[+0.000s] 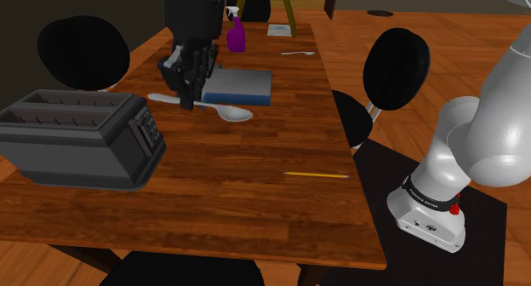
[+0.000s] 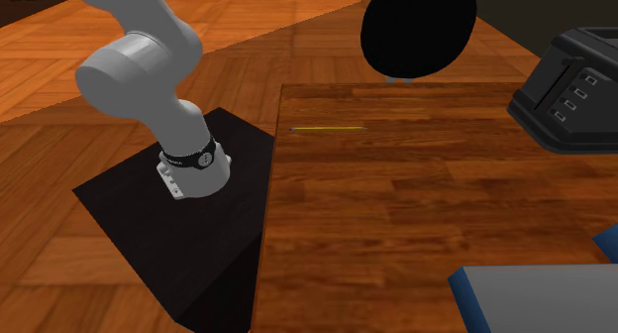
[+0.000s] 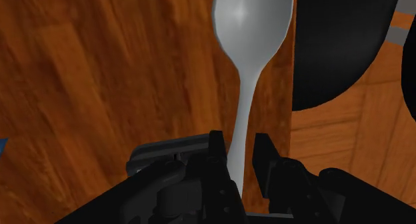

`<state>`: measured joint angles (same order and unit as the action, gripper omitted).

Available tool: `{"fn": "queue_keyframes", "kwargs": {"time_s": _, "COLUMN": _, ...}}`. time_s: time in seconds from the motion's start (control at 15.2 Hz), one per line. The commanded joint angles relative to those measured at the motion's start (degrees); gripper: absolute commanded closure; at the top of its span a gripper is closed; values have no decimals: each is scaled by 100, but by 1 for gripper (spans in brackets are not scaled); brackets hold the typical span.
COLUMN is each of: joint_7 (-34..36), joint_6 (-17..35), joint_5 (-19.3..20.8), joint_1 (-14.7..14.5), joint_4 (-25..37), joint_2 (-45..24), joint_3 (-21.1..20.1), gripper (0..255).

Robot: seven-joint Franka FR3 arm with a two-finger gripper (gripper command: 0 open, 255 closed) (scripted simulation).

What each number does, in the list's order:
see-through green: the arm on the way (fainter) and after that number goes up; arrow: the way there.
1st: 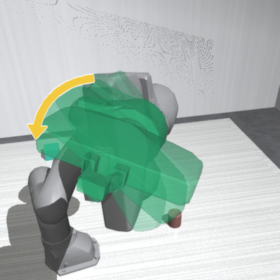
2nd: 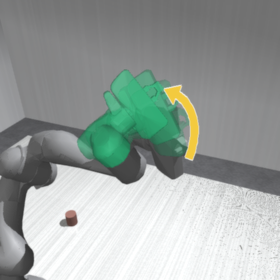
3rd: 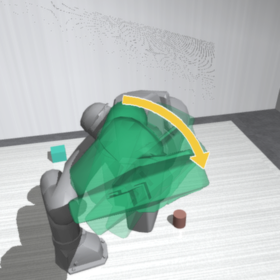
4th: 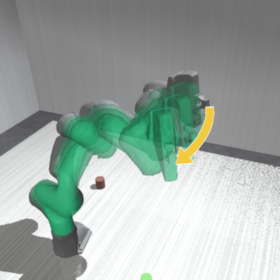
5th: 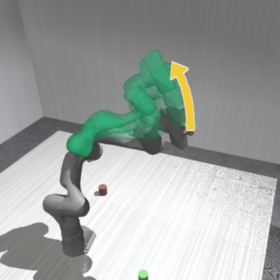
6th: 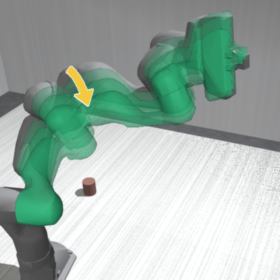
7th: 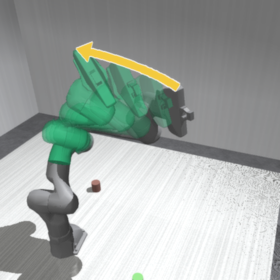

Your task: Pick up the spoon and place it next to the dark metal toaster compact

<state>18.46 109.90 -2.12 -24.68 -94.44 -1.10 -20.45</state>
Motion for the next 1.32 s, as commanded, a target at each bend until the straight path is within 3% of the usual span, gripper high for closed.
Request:
{"fn": "queue_keyframes", "kwargs": {"time_s": 0.0, "joint_7": 355, "joint_6": -66, "joint_5": 246, "joint_1": -169, "joint_4": 471, "joint_2": -424, "joint_3": -150, "gripper": 255}}
{"fn": "queue_keyframes", "kwargs": {"time_s": 0.53, "joint_7": 1317, "joint_6": -839, "joint_5": 1254, "joint_1": -1158, "joint_4": 3022, "joint_2": -2339, "joint_3": -338, "gripper": 255}}
{"fn": "queue_keyframes", "kwargs": {"time_s": 1.25, "joint_7": 1335, "joint_6": 153, "joint_5": 1165, "joint_1": -978, "joint_4": 1783, "joint_2": -2087, "joint_3": -326, "gripper": 255}}
